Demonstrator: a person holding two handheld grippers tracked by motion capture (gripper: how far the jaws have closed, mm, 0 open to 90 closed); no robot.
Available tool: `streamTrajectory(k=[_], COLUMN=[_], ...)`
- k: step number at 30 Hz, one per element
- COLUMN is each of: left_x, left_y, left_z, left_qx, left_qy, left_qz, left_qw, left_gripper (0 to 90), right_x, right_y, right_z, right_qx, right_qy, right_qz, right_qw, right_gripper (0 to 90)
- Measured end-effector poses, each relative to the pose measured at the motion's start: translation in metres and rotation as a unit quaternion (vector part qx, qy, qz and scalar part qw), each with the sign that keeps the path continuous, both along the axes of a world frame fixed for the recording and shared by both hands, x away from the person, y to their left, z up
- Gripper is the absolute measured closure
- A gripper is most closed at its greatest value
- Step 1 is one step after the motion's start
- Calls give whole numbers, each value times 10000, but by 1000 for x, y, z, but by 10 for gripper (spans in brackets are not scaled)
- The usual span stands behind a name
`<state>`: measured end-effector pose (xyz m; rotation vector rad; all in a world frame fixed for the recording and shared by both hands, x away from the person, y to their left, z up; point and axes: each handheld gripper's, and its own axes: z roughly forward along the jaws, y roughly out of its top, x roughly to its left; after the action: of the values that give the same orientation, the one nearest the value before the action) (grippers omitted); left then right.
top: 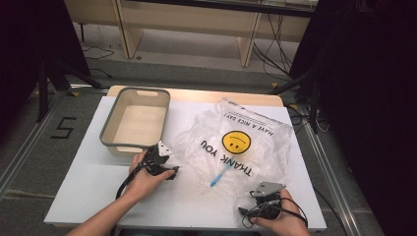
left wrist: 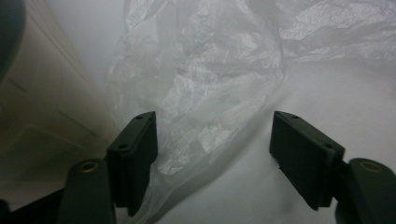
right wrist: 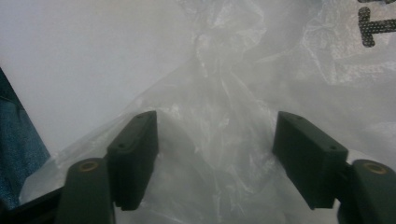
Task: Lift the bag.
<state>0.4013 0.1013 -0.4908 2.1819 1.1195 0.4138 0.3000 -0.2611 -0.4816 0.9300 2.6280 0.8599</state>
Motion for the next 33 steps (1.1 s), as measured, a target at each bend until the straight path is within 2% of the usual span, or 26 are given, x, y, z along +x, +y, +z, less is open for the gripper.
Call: streamTrajectory(k=[2, 5, 11, 14, 17, 22, 25, 27, 29, 31, 33], left_x=[2, 3, 4, 4, 3, 2, 1, 0, -1, -3, -5], left_y=[2, 0, -2, -2, -3, -3, -4, -4, -3, -2, -2], left_z=[1, 2, 5, 7, 8, 9, 8, 9, 10, 11, 13], left_qx=[-52, -12, 31, 71, 73, 147, 122, 179, 173, 51, -50], left_qy=[53, 115, 215, 254, 292, 339, 305, 248, 292, 303, 192], left_qz=[5, 9, 107, 132, 146, 72, 54, -24, -130, -197, -246], left_qw=[10000, 9999, 9997, 9996, 9994, 9993, 9994, 9995, 9993, 9993, 9995], left_gripper=[356, 375, 482, 591, 669, 861, 892, 894, 895, 895, 896], right_x=[0, 1, 2, 4, 5, 6, 7, 7, 7, 7, 8], right_y=[-1, -1, -1, -4, -5, -6, -7, -8, -8, -10, -11], right_z=[1, 2, 4, 4, 4, 5, 5, 5, 4, 4, 4], right_qx=[-15, -44, -129, -95, -76, -75, -32, -5, 26, 77, 158], right_qy=[0, 0, 29, 17, 45, 111, 134, 146, 141, 134, 154], right_qz=[-47, -78, -93, -108, -112, -75, -89, -80, -82, -68, -80], right_qw=[10000, 10000, 9999, 9999, 9999, 9999, 9999, 9999, 9999, 9999, 9997], right_gripper=[382, 448, 564, 659, 703, 816, 857, 890, 900, 900, 900])
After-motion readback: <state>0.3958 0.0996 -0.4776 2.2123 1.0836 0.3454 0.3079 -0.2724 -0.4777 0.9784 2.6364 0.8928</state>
